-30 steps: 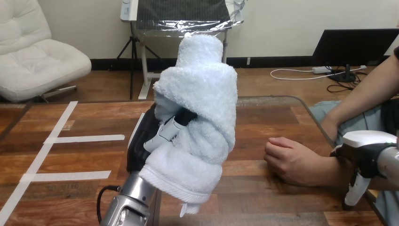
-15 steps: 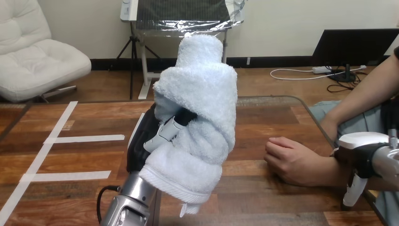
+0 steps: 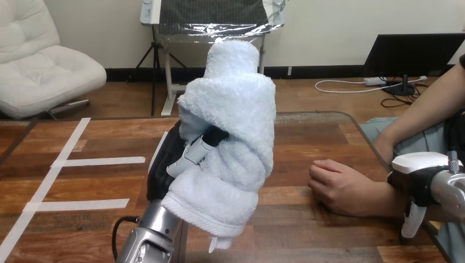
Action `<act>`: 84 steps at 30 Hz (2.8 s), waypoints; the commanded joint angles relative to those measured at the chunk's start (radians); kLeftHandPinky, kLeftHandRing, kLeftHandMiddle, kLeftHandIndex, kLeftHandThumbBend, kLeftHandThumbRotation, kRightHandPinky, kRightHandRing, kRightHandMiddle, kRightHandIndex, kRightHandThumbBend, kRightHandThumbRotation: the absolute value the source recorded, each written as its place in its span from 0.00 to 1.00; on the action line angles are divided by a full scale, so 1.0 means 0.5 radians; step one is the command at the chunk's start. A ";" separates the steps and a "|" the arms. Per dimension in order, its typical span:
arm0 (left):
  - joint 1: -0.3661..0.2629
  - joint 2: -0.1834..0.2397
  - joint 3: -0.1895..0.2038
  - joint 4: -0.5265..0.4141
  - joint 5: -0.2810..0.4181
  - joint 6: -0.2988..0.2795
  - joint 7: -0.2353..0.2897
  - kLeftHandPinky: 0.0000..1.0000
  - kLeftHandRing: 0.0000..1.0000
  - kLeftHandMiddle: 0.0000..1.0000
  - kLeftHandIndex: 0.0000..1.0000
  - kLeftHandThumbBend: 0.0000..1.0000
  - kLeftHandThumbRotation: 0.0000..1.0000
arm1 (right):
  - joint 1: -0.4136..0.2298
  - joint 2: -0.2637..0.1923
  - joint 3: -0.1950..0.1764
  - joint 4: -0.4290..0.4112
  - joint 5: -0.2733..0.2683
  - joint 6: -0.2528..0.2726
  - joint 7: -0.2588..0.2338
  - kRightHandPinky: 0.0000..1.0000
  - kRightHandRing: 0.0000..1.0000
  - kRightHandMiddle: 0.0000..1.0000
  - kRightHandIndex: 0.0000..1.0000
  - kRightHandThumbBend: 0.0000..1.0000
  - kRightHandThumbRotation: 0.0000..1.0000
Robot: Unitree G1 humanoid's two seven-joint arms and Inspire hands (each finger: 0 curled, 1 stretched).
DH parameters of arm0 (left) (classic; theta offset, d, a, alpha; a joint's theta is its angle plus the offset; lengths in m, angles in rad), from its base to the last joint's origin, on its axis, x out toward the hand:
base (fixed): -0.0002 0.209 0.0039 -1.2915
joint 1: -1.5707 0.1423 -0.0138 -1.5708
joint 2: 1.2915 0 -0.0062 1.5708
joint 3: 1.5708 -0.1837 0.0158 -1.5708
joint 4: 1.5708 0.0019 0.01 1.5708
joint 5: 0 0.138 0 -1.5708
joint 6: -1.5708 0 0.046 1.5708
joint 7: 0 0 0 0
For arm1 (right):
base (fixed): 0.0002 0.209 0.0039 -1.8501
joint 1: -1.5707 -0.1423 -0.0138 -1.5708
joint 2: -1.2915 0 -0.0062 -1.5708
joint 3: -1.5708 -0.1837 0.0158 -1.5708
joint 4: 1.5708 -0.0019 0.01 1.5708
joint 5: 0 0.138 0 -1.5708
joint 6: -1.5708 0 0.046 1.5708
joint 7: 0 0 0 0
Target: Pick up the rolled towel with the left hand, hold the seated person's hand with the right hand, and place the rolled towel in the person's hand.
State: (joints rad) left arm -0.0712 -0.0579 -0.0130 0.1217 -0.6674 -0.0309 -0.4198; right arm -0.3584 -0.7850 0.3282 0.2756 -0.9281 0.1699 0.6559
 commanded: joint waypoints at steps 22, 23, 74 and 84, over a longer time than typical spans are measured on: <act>-0.073 -0.158 0.055 -0.053 -0.020 -0.030 0.018 0.27 0.33 0.40 0.47 0.87 0.04 | -0.036 0.038 -0.022 0.052 0.155 -0.033 -0.303 0.20 0.31 0.43 0.49 0.75 0.00; -0.074 -0.159 0.056 -0.050 -0.016 -0.030 0.024 0.27 0.33 0.40 0.47 0.87 0.04 | -0.031 0.035 -0.027 0.052 0.161 -0.040 -0.321 0.20 0.31 0.44 0.49 0.75 0.00; -0.835 -0.185 0.147 1.308 0.635 -0.446 0.435 0.24 0.32 0.40 0.45 0.93 0.14 | 0.297 0.008 -0.456 -0.651 0.439 -0.026 -0.502 0.22 0.30 0.40 0.49 0.82 0.00; -0.944 -0.247 0.154 1.427 0.668 -0.467 0.468 0.24 0.33 0.41 0.46 0.88 0.12 | 0.328 0.027 -0.503 -0.811 0.428 0.038 -0.469 0.21 0.29 0.38 0.49 0.82 0.00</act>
State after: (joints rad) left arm -0.3228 -0.0783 0.0508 0.8117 -0.3426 -0.1881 -0.1889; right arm -0.1626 -0.7908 0.1463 0.0158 -0.7441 0.1696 0.4513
